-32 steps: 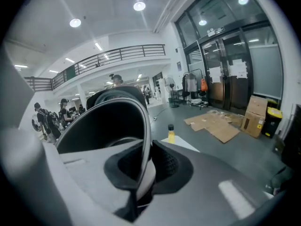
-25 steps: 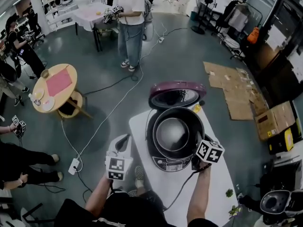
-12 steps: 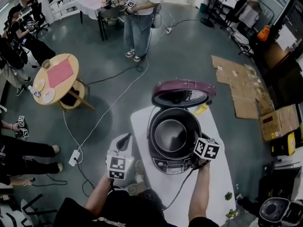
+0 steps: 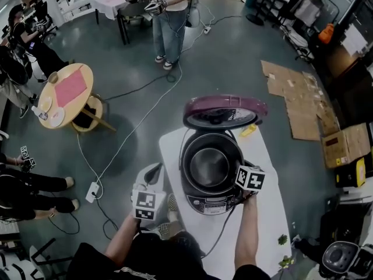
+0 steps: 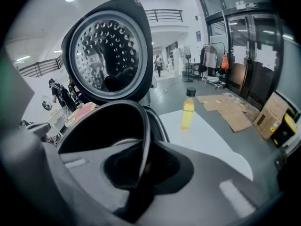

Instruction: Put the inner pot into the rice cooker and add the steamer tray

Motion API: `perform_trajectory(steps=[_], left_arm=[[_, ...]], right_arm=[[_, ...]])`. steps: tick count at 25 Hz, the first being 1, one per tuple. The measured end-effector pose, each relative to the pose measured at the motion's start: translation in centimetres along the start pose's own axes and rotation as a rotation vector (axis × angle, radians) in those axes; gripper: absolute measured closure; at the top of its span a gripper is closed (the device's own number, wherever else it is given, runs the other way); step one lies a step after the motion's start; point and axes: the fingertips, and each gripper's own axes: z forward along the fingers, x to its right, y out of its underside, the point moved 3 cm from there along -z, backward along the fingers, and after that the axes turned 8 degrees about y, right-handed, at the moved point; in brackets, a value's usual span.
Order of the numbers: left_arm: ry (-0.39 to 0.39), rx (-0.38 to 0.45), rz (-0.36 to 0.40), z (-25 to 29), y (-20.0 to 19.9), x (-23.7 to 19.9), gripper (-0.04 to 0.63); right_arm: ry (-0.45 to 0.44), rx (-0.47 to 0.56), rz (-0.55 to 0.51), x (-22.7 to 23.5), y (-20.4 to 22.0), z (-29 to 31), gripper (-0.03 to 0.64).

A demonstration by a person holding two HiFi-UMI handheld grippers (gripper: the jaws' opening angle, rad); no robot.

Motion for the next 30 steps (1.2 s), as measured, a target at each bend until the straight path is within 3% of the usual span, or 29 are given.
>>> perform_trajectory(steps=[7, 17, 18, 20, 23, 30], left_arm=[[0.004, -0.011, -0.004, 0.7, 0.3, 0.2, 0.584], [0.033, -0.010, -0.002, 1.2, 0.5, 0.5, 0.584], [0.035, -0.009, 0.000, 1.2, 0.5, 0.5, 0.584], [0.038, -0.008, 0.002, 1.1, 0.3, 0.5, 0.584], [0.041, -0.003, 0.004, 0.9, -0.1, 0.3, 0.584], [0.060, 0.023, 0.022, 0.0, -0.9, 0.3, 0.584]], right_arm=[[0.025, -0.013, -0.063, 0.0, 0.2, 0.6, 0.583], [0.015, -0.014, -0.067, 0.0, 0.3, 0.5, 0.565], [0.008, -0.013, -0.063, 0.0, 0.4, 0.4, 0.555], [-0.018, -0.003, -0.045, 0.1, 0.3, -0.1, 0.432], [-0.051, 0.021, -0.007, -0.1, 0.0, -0.7, 0.376], [-0.042, 0.073, -0.006, -0.8, -0.3, -2.4, 0.373]])
